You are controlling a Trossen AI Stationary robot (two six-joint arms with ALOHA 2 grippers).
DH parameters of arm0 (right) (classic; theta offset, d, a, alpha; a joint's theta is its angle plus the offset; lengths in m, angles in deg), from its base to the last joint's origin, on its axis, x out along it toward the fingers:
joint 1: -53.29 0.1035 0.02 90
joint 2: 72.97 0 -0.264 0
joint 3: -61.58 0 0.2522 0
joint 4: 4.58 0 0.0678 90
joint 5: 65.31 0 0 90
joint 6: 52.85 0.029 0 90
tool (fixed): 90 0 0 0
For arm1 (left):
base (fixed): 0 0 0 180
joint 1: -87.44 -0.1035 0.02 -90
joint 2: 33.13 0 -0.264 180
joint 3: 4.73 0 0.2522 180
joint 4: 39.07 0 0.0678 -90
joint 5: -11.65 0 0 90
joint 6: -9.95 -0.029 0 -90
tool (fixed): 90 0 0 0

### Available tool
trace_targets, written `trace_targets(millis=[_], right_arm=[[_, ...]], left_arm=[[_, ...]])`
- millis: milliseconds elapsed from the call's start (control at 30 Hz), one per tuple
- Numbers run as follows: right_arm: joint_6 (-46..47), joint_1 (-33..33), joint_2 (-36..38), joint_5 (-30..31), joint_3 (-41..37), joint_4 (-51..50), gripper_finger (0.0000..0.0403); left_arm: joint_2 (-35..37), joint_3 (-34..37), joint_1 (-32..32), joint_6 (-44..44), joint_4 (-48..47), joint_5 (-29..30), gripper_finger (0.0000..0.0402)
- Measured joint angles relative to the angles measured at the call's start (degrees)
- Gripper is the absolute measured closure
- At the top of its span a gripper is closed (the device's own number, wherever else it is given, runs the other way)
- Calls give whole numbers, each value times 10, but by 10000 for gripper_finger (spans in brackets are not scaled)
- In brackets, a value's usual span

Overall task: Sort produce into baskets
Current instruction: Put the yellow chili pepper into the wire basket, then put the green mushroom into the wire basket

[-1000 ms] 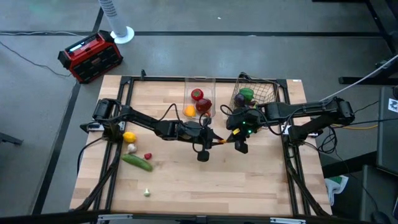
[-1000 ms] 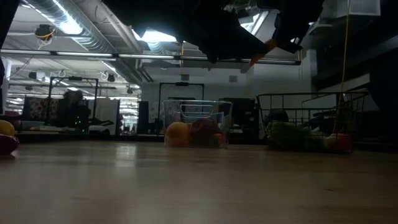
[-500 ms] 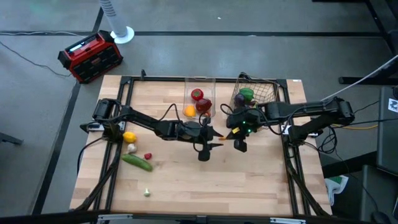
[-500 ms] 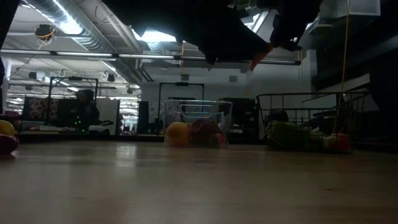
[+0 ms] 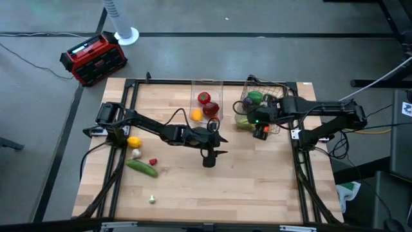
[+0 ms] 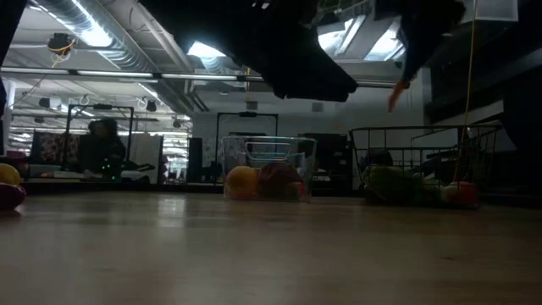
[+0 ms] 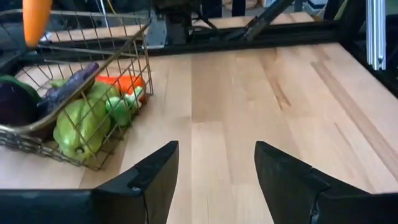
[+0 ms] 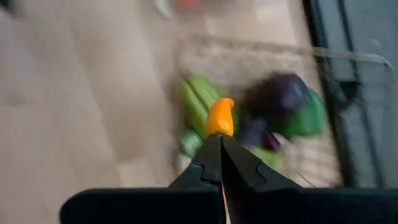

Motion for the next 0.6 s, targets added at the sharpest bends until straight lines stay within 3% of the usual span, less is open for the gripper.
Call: trace_targets(millis=[133,333,600], right_arm=[[1,-24,0,5,-7,-39,396],[-4,-52,0,4,-38,-38,377],[-13,-73,0,-14,-69,-34,290]], left_arm=[[18,0,3,18,-68,0,196],[94,0,25,105,-264,-9,196],[160,0,104,260,-510,-64,196]])
